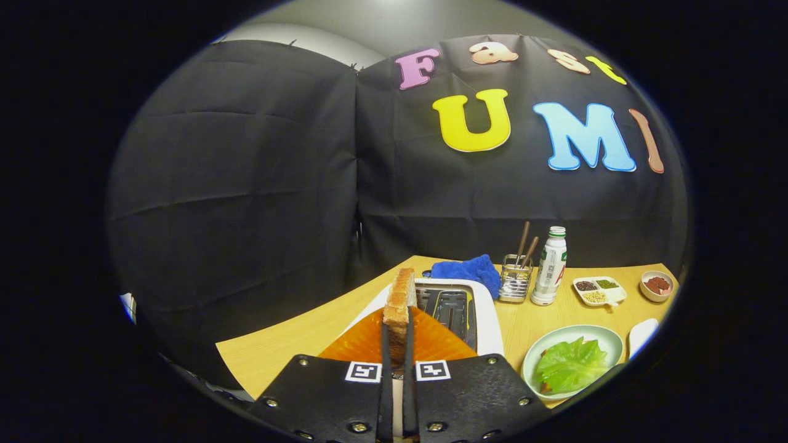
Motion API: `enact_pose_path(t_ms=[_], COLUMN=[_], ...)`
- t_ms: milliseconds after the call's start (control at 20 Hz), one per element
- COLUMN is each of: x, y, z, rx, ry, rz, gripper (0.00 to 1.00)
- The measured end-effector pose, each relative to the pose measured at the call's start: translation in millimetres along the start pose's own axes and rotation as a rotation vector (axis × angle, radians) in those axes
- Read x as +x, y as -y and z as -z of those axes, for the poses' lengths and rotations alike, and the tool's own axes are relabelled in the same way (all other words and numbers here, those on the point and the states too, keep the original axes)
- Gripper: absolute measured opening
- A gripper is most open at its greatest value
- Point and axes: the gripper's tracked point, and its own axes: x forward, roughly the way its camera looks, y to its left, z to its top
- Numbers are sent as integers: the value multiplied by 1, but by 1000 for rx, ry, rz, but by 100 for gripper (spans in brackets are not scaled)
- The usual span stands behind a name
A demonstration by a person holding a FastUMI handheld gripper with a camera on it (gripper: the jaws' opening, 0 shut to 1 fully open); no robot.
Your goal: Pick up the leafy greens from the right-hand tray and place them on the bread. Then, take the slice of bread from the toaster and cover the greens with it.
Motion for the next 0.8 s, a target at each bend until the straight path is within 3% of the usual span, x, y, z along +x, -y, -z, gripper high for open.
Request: enact_pose_path(t_ms=[800], x=[-24], y=[4], z=[-62], rx=[43], ry=[69], rz=[-54], gripper=[6])
